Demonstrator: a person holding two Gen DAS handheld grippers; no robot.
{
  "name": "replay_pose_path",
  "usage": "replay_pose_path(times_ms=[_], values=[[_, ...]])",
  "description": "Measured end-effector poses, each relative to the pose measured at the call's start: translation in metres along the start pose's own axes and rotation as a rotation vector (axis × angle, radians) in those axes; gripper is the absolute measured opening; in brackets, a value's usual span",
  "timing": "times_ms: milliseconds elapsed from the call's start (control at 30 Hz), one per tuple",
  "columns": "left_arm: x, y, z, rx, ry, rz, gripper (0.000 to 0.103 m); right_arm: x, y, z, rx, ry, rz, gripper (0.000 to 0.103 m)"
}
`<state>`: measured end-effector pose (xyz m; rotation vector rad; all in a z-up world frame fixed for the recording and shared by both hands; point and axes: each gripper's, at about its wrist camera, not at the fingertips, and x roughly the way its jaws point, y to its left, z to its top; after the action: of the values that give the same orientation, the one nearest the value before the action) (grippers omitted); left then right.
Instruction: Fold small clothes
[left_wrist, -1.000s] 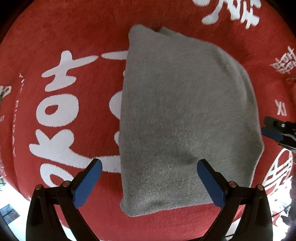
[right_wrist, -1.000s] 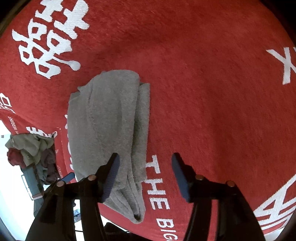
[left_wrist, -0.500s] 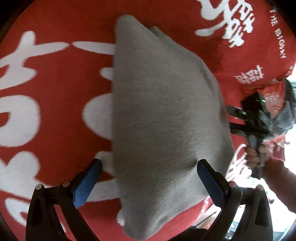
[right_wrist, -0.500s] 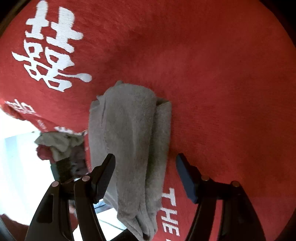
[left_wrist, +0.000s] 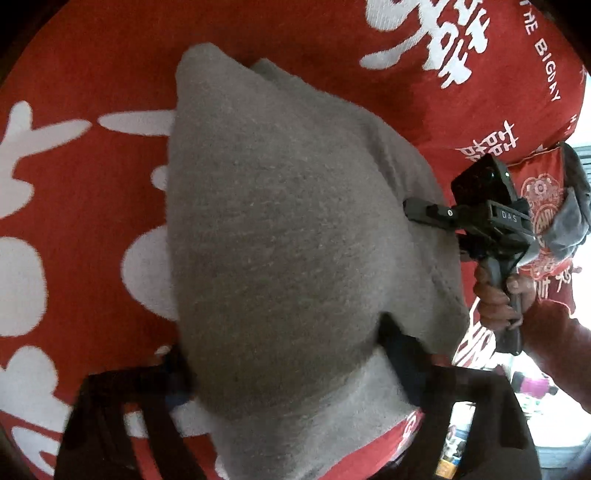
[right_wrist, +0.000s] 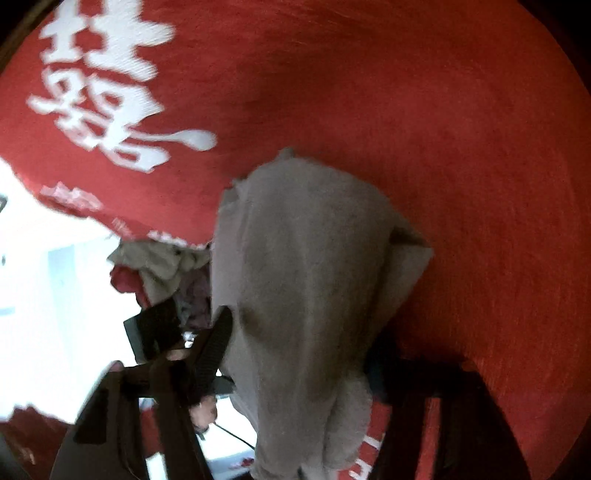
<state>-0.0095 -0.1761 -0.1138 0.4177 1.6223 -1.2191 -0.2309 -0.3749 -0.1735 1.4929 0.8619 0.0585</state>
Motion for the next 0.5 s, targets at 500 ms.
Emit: replay_pose_path(times_ms=[500], values=[[-0.091,-0.006,-0.056,0.047,-0.108,-0.087,0.055,-0.022,0.077,-0.069,0.005,-0.111,0.156,0.033]])
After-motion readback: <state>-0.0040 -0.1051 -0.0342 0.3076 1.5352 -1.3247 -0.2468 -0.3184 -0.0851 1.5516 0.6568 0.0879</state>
